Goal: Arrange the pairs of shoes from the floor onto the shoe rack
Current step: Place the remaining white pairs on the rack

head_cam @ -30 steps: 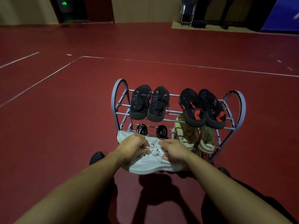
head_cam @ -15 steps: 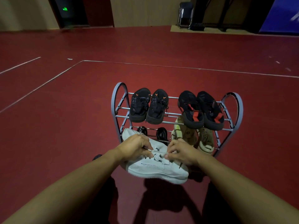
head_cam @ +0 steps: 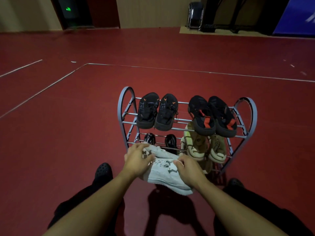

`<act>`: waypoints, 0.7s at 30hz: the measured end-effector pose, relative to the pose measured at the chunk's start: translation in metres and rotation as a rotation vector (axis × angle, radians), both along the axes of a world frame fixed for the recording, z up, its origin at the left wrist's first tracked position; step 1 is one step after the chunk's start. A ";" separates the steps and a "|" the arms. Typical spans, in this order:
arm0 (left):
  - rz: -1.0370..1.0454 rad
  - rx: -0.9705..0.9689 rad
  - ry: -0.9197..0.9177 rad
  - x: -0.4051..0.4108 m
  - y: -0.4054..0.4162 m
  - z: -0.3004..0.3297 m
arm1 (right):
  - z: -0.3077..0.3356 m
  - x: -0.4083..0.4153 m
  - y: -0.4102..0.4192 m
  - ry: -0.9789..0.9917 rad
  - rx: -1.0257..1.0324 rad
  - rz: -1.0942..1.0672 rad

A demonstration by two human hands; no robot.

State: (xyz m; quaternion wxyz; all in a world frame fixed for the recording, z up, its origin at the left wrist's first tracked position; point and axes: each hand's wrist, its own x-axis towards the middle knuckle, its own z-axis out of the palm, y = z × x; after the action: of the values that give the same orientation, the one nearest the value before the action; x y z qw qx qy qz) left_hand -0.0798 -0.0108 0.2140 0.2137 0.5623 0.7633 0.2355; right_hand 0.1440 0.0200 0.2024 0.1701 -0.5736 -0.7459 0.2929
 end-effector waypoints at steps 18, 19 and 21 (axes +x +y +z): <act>0.418 -0.013 -1.317 0.038 -0.006 -0.043 | -0.014 -0.044 0.005 0.336 -0.248 -0.365; 0.405 -0.020 -1.297 0.034 -0.004 -0.045 | -0.014 -0.042 0.009 0.379 -0.302 -0.353; 0.386 -0.035 -1.274 0.027 0.001 -0.045 | -0.017 -0.038 0.014 0.489 -0.398 -0.344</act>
State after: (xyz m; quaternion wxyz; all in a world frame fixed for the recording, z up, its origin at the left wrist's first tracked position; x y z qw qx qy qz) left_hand -0.0528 -0.0102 0.1695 0.5863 0.1630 0.5784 0.5434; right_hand 0.1057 0.0342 0.1856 0.2753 -0.6256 -0.5039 0.5281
